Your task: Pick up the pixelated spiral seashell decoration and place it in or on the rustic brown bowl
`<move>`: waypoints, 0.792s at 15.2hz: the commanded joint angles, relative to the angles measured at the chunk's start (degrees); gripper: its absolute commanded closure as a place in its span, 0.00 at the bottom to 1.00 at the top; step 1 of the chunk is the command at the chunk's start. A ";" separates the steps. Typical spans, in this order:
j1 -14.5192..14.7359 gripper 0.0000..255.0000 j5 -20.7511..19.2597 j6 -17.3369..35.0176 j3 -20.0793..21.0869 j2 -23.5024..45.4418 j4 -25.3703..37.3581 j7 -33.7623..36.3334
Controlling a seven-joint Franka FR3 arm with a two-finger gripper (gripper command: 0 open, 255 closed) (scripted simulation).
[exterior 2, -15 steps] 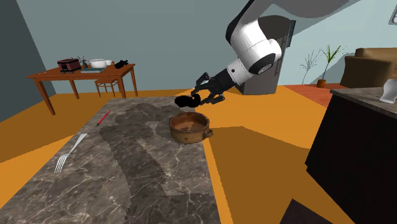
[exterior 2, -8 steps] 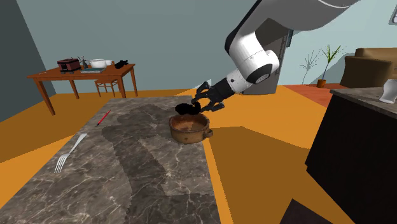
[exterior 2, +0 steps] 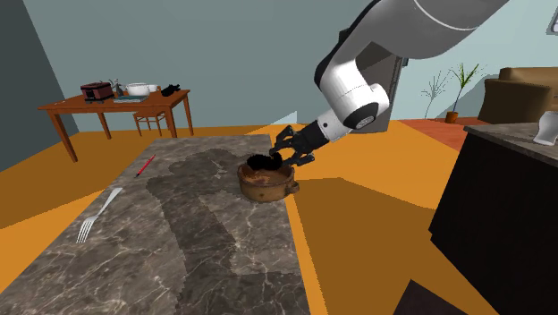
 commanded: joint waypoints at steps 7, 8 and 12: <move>0.01 0.00 0.05 0.05 0.02 0.06 0.00 -0.08; 0.01 0.00 0.05 0.05 0.02 0.06 0.00 -0.08; -0.62 0.00 -0.55 -0.96 -0.45 -1.18 -0.82 0.05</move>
